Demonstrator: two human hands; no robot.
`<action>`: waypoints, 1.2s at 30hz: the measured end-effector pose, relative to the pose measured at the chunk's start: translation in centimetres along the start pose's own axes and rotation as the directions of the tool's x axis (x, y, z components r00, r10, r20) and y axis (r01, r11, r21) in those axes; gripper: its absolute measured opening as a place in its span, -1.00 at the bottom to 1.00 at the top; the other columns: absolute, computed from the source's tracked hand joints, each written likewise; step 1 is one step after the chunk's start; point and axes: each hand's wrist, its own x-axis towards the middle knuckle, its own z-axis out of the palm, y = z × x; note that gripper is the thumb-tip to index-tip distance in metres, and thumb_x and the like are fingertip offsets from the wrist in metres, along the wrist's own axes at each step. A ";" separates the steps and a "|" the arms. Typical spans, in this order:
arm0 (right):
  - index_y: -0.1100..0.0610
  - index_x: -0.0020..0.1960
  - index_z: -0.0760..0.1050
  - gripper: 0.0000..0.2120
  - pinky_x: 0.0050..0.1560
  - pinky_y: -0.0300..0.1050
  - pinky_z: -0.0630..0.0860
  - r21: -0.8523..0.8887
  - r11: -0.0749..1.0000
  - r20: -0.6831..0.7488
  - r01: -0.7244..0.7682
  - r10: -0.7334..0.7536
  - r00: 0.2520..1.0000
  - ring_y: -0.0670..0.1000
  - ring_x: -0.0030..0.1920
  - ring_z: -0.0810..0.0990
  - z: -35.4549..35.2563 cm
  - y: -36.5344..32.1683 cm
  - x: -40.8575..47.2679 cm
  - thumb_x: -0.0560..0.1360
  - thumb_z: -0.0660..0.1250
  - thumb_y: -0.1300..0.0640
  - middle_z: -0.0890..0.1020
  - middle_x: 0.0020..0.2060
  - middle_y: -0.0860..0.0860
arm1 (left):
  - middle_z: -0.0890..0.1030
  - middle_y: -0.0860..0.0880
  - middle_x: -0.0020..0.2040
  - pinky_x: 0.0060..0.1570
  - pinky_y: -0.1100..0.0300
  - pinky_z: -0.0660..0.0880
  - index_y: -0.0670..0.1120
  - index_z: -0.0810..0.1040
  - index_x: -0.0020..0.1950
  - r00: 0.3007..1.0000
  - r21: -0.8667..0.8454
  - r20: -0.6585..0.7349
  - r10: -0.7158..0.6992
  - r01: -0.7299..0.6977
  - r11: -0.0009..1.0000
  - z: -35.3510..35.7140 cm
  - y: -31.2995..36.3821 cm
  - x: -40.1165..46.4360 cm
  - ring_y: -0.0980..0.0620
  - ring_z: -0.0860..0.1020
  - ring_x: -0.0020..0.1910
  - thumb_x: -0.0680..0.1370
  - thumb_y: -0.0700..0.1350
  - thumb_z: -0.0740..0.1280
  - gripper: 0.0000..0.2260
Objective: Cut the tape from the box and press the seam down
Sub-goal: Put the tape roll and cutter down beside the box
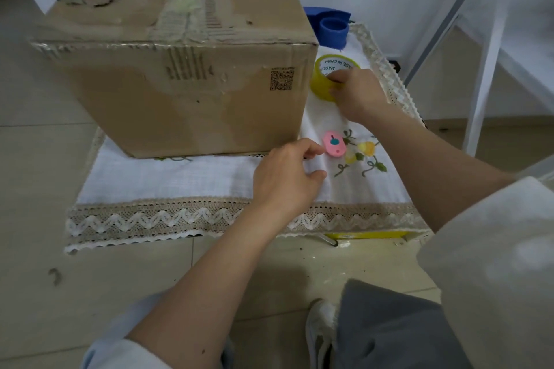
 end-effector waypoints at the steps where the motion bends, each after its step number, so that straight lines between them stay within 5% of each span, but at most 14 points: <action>1: -0.02 0.41 0.44 -0.55 0.25 0.02 0.45 -0.006 1.000 0.001 0.006 -0.006 1.000 0.22 0.32 0.48 0.0 0.1 -0.1 0.56 0.25 0.28 0.51 0.35 0.14 | 0.63 0.13 0.17 0.05 0.18 0.48 0.10 0.57 0.21 1.000 0.003 -0.002 0.001 -0.001 1.000 0.0 0.0 0.0 0.09 0.56 0.16 0.51 -0.06 0.44 -0.72; 6: 0.01 0.45 0.37 -0.53 0.32 0.03 0.39 0.009 0.999 0.005 0.043 -0.043 0.999 0.20 0.38 0.42 -0.9 -0.1 -1.3 0.56 0.33 0.14 0.43 0.42 0.12 | 0.63 0.12 0.17 0.05 0.20 0.47 0.10 0.57 0.21 1.000 0.012 -0.004 0.002 -0.002 1.000 0.0 -0.1 0.0 0.09 0.56 0.17 0.51 -0.05 0.44 -0.72; 9: 0.04 0.34 0.46 -0.58 0.17 0.02 0.48 -0.002 0.997 -0.011 0.078 -0.078 0.997 0.16 0.24 0.52 -1.6 -0.3 -2.6 0.52 0.40 0.03 0.50 0.31 0.11 | 0.63 0.12 0.17 0.02 0.24 0.43 0.09 0.57 0.22 1.000 0.014 -0.010 0.017 -0.017 1.000 0.1 -0.1 -0.1 0.10 0.56 0.17 0.51 -0.06 0.45 -0.71; 12: 0.04 0.17 0.53 -0.64 -0.06 -0.09 0.46 0.004 1.000 0.103 0.000 0.000 0.995 0.09 0.05 0.59 -2.0 -0.4 -4.1 0.46 0.44 -0.12 0.60 0.10 0.07 | 0.63 0.13 0.17 0.00 0.24 0.40 0.10 0.58 0.22 0.999 0.030 -0.002 0.047 -0.047 0.998 0.1 -0.1 -0.1 0.10 0.56 0.17 0.50 -0.07 0.45 -0.70; 16: 0.05 0.17 0.50 -0.46 -0.02 -0.07 0.53 0.019 0.999 0.222 -0.043 0.038 0.974 0.07 0.07 0.59 -1.6 -0.6 -6.1 0.34 0.50 -0.24 0.61 0.10 0.04 | 0.63 0.11 0.19 0.13 0.09 0.49 0.15 0.58 0.23 0.995 0.039 0.029 0.094 -0.095 0.995 0.3 -0.1 -0.1 0.04 0.53 0.21 0.48 -0.08 0.46 -0.67; 20: 0.10 0.21 0.53 -0.44 0.04 -0.09 0.54 0.021 0.997 0.276 -0.079 0.070 0.959 0.07 0.12 0.59 -1.2 -0.8 -6.8 0.34 0.53 -0.18 0.63 0.10 0.06 | 0.63 0.10 0.18 0.12 0.09 0.49 0.13 0.58 0.25 0.993 0.068 0.047 0.111 -0.114 0.991 0.4 -0.2 -0.1 0.03 0.52 0.20 0.50 -0.07 0.43 -0.67; 24: 0.07 0.01 0.63 -0.72 -0.18 -0.21 0.51 0.169 0.971 0.247 -0.166 0.121 0.961 -0.05 -0.14 0.59 -2.1 -0.5 -6.6 0.37 0.53 -0.04 0.65 -0.14 -0.02 | 0.64 0.09 0.18 0.10 0.10 0.51 0.10 0.57 0.27 0.994 0.060 0.024 0.109 -0.111 0.992 0.4 -0.2 0.0 0.04 0.54 0.18 0.52 -0.05 0.41 -0.69; 27: 0.07 -0.09 0.62 -0.91 -0.20 -0.23 0.55 0.482 0.838 0.162 -0.256 0.202 0.966 -0.03 -0.26 0.57 -3.2 0.2 -6.1 0.47 0.43 0.05 0.62 -0.26 0.02 | 0.64 0.08 0.17 0.10 0.10 0.52 0.08 0.58 0.27 0.992 0.026 0.006 0.123 -0.123 0.992 0.5 0.1 0.1 0.07 0.55 0.17 0.53 -0.04 0.41 -0.69; 31: 0.11 0.07 0.54 -0.87 -0.28 -0.19 0.63 0.776 0.553 0.104 -0.304 0.363 0.926 -0.02 -0.24 0.63 -4.1 2.1 -3.9 0.61 0.24 0.12 0.66 -0.05 0.09 | 0.64 0.09 0.17 0.10 0.09 0.53 0.09 0.59 0.26 0.990 -0.039 -0.010 0.138 -0.138 0.990 0.9 0.6 0.3 0.10 0.55 0.16 0.54 -0.03 0.42 -0.71; 36: 0.19 0.26 0.55 -0.73 -0.10 -0.18 0.63 0.805 0.547 -0.048 -0.229 0.445 0.894 -0.01 -0.20 0.57 -3.2 4.4 1.1 0.63 0.23 0.13 0.56 -0.20 0.01 | 0.63 0.16 0.18 0.06 0.13 0.52 0.11 0.59 0.23 0.991 -0.058 -0.017 0.136 -0.137 0.989 1.3 0.9 0.7 0.15 0.55 0.14 0.54 -0.01 0.41 -0.74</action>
